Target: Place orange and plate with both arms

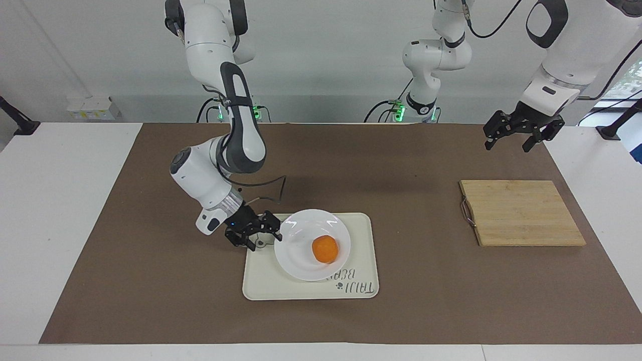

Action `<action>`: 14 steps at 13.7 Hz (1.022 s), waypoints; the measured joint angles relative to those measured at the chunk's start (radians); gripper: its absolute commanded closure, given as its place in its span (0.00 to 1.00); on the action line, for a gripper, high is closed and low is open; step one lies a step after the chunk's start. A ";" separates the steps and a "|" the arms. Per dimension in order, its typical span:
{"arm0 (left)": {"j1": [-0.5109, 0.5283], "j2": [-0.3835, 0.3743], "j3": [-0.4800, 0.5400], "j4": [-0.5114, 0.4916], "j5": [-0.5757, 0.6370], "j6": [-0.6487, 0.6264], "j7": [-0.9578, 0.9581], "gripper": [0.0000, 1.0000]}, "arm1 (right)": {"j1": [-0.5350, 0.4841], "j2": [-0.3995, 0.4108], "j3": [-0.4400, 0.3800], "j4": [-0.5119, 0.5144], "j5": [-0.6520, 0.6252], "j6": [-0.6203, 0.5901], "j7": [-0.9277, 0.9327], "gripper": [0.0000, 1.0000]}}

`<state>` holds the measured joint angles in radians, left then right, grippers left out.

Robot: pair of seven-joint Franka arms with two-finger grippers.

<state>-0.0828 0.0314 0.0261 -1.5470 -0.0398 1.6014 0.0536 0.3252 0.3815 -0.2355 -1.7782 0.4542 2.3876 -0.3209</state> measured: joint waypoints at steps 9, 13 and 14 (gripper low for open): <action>0.000 0.000 0.000 0.000 0.000 0.000 0.000 0.00 | 0.008 -0.191 -0.012 0.000 -0.252 -0.325 0.438 0.00; 0.000 0.000 0.000 0.000 0.000 0.000 0.000 0.00 | -0.033 -0.247 -0.020 -0.007 -0.315 -0.436 0.410 0.00; 0.000 0.000 0.000 0.000 0.000 0.000 0.000 0.00 | -0.046 -0.256 -0.021 -0.013 -0.325 -0.441 0.384 0.00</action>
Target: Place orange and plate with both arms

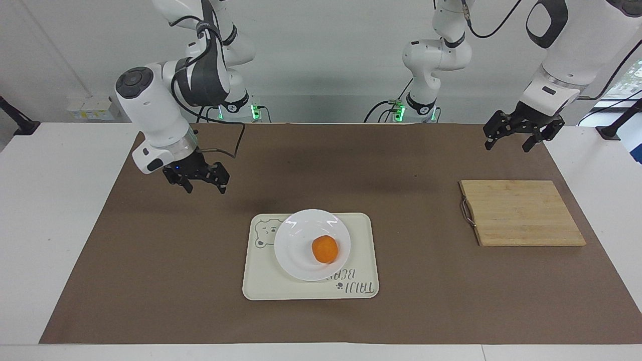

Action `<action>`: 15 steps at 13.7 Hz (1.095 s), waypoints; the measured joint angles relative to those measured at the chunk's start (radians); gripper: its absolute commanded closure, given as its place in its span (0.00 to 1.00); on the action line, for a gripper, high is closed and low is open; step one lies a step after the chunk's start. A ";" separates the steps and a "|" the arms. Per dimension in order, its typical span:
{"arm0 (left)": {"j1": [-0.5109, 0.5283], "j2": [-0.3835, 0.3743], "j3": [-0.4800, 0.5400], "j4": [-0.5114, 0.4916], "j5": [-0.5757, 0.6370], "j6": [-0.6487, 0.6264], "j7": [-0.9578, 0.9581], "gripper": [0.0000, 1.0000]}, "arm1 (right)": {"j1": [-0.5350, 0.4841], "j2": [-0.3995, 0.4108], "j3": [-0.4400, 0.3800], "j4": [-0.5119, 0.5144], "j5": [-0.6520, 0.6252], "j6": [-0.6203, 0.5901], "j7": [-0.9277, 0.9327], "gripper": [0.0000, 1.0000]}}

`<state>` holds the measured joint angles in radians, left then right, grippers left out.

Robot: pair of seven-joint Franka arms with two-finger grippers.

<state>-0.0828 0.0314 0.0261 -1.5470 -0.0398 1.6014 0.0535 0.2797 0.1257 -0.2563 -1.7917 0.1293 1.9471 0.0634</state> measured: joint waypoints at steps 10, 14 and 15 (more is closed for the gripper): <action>0.000 0.000 0.000 0.000 0.000 0.000 0.000 0.00 | -0.124 -0.130 0.000 -0.018 -0.082 -0.126 -0.186 0.00; 0.000 0.000 0.000 0.000 0.000 0.000 0.000 0.00 | -0.115 -0.169 0.006 0.082 -0.113 -0.249 -0.186 0.00; 0.000 0.000 0.000 0.000 0.000 0.000 0.000 0.00 | -0.115 -0.169 0.008 0.122 -0.113 -0.283 -0.186 0.00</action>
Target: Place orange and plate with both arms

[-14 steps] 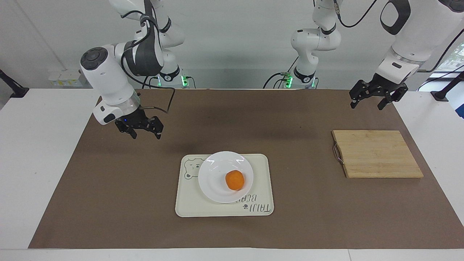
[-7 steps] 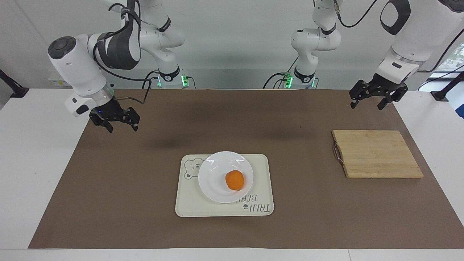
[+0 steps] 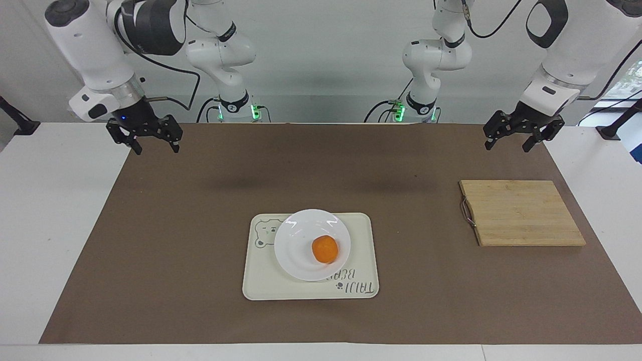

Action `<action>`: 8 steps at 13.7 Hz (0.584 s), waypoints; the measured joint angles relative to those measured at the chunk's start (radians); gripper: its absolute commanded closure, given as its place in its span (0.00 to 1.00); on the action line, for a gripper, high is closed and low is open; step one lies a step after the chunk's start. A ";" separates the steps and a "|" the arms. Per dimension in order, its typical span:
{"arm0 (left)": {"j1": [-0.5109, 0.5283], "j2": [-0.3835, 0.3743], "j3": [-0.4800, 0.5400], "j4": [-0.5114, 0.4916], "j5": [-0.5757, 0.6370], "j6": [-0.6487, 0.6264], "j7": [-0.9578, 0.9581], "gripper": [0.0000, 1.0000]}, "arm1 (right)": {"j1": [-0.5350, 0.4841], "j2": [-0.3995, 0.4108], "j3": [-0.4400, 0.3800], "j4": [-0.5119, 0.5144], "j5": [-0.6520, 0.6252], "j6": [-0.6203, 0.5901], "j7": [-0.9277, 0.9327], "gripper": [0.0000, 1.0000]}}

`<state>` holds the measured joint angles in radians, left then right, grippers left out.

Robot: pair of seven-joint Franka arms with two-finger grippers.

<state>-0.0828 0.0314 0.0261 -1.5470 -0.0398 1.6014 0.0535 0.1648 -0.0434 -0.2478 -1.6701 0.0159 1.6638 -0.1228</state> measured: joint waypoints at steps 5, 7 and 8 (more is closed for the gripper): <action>0.000 0.000 0.000 0.000 0.000 0.000 0.000 0.00 | 0.026 0.017 0.012 0.047 -0.001 0.004 0.058 0.00; 0.000 0.000 0.000 0.000 0.000 0.000 0.000 0.00 | 0.032 0.024 0.013 0.046 -0.004 0.005 0.059 0.00; 0.000 0.000 0.000 0.000 0.000 0.000 0.000 0.00 | 0.042 0.025 0.014 0.044 -0.013 0.005 0.059 0.00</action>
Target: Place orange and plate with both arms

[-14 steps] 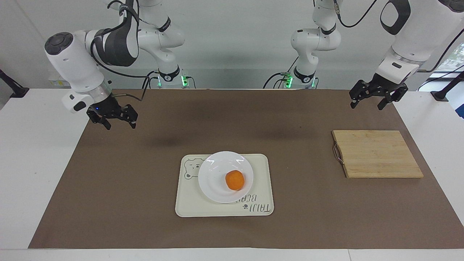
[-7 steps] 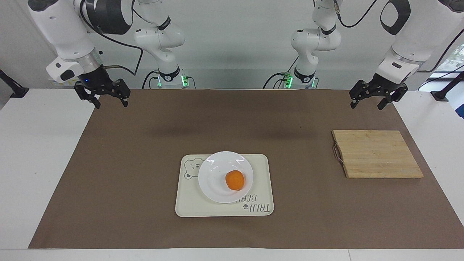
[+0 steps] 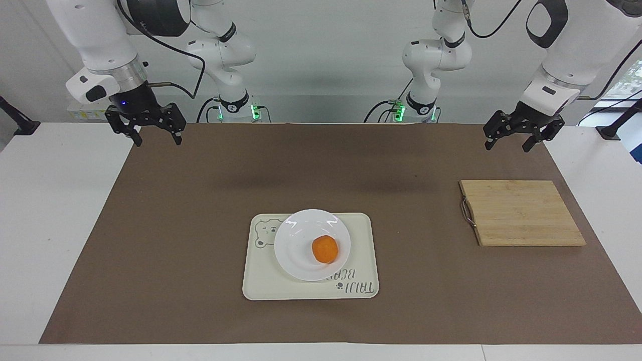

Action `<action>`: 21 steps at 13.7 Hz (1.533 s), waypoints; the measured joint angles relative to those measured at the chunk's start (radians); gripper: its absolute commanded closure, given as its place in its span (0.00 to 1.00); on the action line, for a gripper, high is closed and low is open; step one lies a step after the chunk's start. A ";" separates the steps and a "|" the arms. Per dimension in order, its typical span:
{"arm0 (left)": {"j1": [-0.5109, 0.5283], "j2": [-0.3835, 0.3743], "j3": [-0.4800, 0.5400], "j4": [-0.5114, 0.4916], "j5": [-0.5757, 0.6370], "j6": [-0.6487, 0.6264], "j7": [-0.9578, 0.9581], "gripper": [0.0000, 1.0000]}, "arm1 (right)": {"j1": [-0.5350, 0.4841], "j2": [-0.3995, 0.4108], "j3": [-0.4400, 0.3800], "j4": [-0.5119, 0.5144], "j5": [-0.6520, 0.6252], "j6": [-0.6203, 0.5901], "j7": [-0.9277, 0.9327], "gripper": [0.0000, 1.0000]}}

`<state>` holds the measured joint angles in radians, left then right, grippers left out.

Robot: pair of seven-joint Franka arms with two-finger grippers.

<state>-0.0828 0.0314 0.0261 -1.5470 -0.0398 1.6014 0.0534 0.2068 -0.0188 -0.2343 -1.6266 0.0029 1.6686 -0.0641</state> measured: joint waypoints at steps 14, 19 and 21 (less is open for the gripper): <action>0.000 0.000 0.000 0.000 0.000 0.000 0.000 0.00 | 0.035 -0.026 0.003 0.029 -0.029 -0.067 0.001 0.00; 0.000 0.000 0.000 0.000 0.000 0.000 0.000 0.00 | 0.034 -0.031 0.001 0.029 -0.013 -0.078 0.004 0.00; 0.000 0.000 0.000 0.000 0.000 0.000 0.000 0.00 | 0.034 -0.031 -0.001 0.029 -0.013 -0.088 0.004 0.00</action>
<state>-0.0828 0.0314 0.0261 -1.5470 -0.0398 1.6014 0.0533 0.2408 -0.0497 -0.2354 -1.5978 -0.0104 1.5802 -0.0605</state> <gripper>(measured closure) 0.000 0.000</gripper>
